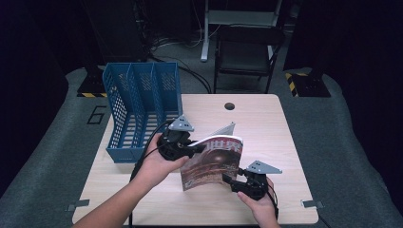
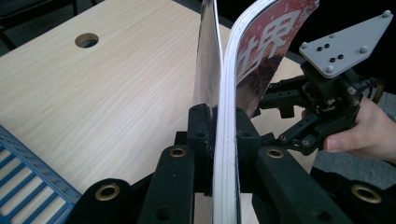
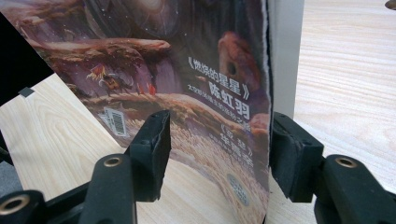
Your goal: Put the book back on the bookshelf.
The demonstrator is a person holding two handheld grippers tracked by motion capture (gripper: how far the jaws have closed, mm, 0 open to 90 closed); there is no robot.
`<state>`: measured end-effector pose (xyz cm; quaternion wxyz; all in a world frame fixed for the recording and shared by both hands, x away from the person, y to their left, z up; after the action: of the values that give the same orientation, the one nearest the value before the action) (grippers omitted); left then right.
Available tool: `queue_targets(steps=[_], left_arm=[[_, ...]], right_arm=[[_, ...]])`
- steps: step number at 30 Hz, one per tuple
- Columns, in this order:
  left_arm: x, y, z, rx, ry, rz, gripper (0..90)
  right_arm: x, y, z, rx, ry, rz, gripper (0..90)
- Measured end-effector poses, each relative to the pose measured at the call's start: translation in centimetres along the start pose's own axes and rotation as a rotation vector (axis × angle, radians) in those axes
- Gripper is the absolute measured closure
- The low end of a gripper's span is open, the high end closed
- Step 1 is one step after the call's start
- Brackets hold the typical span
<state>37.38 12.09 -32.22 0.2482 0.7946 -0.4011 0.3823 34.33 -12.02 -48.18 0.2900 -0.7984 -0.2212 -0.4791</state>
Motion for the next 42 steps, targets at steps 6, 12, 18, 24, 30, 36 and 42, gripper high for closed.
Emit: queue_targets(steps=[6, 12, 18, 24, 30, 36, 42], left_arm=[[-0.04, 0.0, 0.14, -0.003, -0.03, 0.012, 81.1], [0.07, 0.13, 0.19, -0.004, -0.048, 0.023, 81.9], [0.19, 0.16, 0.15, -0.007, -0.069, 0.04, 82.6], [0.33, 0.31, 0.23, -0.005, -0.079, 0.05, 83.4], [0.35, 0.28, 0.23, 0.001, -0.082, 0.054, 83.7], [0.38, 0.32, 0.23, -0.007, -0.084, 0.066, 83.9], [0.38, 0.33, 0.23, -0.016, -0.084, 0.072, 83.9]], right_arm=[[0.0, 0.05, 0.03, -0.002, 0.002, 0.0, 43.0], [0.0, 0.06, 0.05, -0.002, 0.003, 0.001, 42.9], [-0.01, 0.07, 0.04, -0.002, 0.002, 0.0, 42.9], [0.0, 0.06, 0.05, -0.002, 0.002, 0.002, 42.9], [-0.03, 0.05, 0.05, -0.006, -0.003, 0.004, 42.7], [-0.04, 0.1, 0.1, -0.001, -0.002, 0.002, 42.7], [-0.09, 0.2, 0.16, 0.0, -0.004, 0.004, 42.6]])
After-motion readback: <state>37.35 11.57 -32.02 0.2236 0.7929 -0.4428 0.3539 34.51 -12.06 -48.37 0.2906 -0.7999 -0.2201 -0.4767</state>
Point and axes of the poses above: each handheld gripper's, and its own axes: z roughly forward along the jaws, x roughly out of its top, y roughly to its right, the point moved 2 cm from there along z, roughly forward along the jaws, and after that the axes turned 4 degrees about y, right-handed, at the moved point
